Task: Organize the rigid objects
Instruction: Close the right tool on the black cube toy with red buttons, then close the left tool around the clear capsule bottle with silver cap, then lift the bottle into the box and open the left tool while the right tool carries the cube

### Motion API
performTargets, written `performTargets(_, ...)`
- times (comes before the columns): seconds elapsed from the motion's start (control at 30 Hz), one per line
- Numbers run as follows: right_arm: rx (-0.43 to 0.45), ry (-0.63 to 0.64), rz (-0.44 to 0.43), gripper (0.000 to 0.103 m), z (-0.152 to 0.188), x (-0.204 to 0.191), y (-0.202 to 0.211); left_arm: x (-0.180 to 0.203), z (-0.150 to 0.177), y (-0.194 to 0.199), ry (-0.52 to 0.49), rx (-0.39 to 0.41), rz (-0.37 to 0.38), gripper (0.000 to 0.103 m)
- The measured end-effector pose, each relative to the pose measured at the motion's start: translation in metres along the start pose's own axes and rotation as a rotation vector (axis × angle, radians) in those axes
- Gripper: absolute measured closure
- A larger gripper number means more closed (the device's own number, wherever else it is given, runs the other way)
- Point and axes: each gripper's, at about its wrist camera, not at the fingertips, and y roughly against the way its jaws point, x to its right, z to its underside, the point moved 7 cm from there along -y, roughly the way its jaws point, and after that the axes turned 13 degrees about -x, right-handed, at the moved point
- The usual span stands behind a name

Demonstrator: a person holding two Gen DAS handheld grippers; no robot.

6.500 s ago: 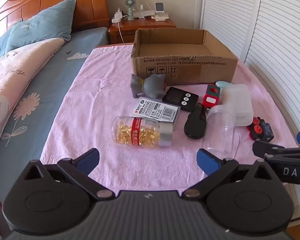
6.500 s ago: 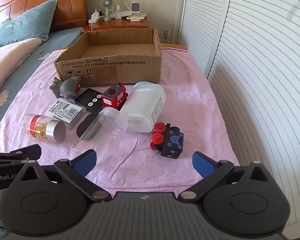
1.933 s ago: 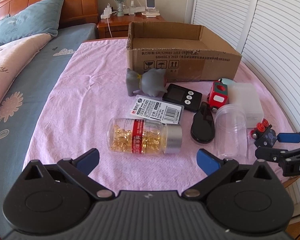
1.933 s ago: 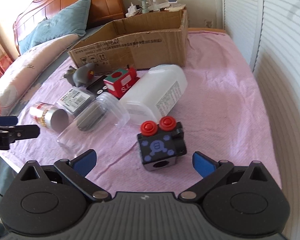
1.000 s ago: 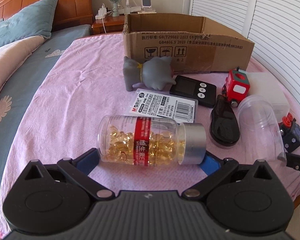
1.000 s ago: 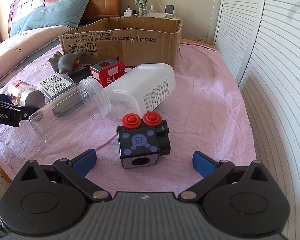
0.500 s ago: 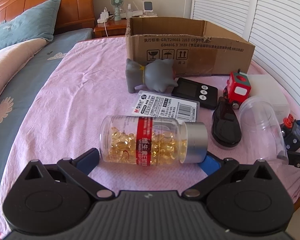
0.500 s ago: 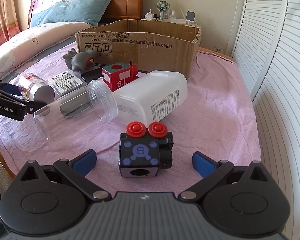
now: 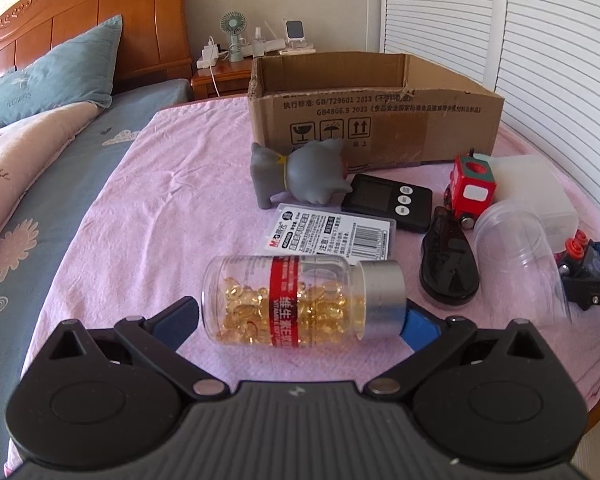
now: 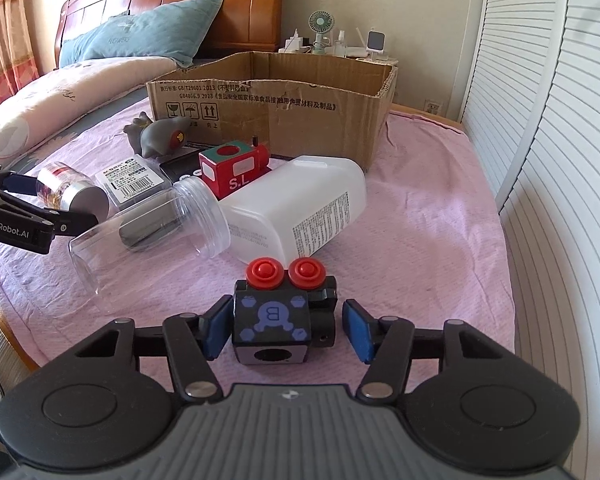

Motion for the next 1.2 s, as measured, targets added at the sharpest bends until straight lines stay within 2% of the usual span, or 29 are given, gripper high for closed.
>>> performTargets(0.07, 0.002, 0.001, -0.003, 0.045, 0.0, -0.001, 0.0, 0.0, -0.002, 0.002, 0.0, 0.012, 0.003, 0.003)
performTargets(0.3, 0.004, -0.001, 0.001, 0.045, -0.001, -0.002, 0.001, 0.0, -0.004, 0.002, 0.003, 0.007, 0.025, 0.01)
performTargets(0.53, -0.011, -0.004, 0.022, 0.046, -0.002, -0.005, 0.004, -0.001, -0.008, 0.001, -0.007, -0.029, 0.039, 0.01)
performTargets(0.8, -0.029, -0.023, 0.033, 0.046, -0.008, -0.002, 0.014, 0.0, -0.016, 0.005, -0.094, -0.073, 0.095, 0.01)
performTargets(1.2, -0.028, 0.019, 0.06, 0.046, -0.032, 0.0, 0.028, 0.005, -0.042, 0.021, -0.211, -0.057, 0.118, 0.01)
